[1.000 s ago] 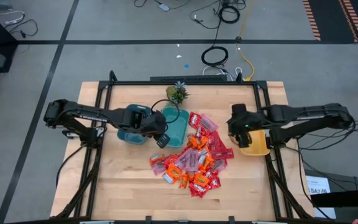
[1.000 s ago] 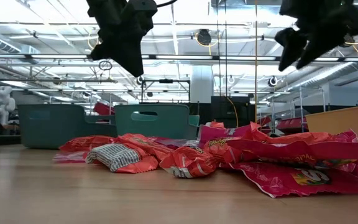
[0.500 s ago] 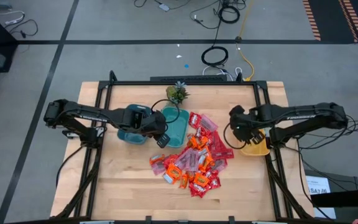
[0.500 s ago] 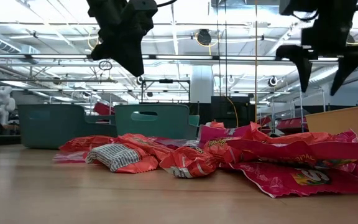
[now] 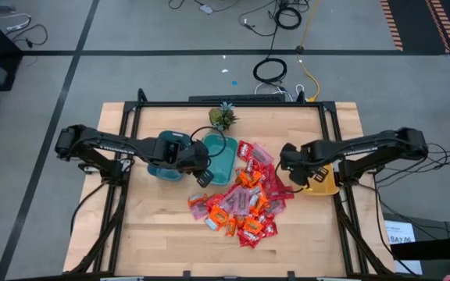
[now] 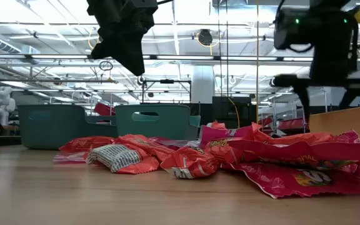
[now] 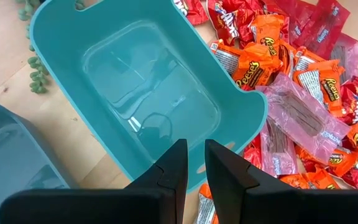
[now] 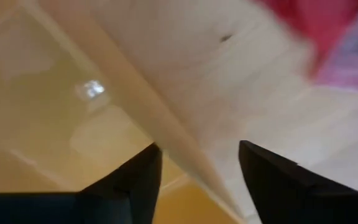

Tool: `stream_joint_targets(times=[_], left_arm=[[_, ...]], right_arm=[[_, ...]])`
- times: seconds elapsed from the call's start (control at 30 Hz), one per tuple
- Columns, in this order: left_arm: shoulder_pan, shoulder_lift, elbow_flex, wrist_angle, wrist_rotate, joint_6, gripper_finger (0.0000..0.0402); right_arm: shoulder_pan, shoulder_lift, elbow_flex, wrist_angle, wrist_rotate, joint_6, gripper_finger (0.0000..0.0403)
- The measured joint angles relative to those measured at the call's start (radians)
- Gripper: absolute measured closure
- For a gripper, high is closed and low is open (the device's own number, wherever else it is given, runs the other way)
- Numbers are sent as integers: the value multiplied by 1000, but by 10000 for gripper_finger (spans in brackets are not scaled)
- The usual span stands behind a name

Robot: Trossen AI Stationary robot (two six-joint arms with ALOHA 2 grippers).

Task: Sort candy
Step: Move the yellow bin from the middle right to the top right of the table

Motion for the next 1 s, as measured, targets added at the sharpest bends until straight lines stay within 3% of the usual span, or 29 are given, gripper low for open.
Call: stream_joint_targets(times=[0.27,0.47,0.63,0.77,1.0], left_arm=[[0,0,0,0,-1,0,336],[0,0,0,0,-2,1,336],[0,0,0,0,0,0,336],[0,0,0,0,2,0,336],[0,0,0,10,8,0,336]], right_arm=[[0,24,-13,68,21,66,384],[-14,-13,35,127,177,105,400],[-83,-41,173,109,188,347,402],[-221,-51,243,106,191,550,402],[-540,11,247,131,157,853,402]])
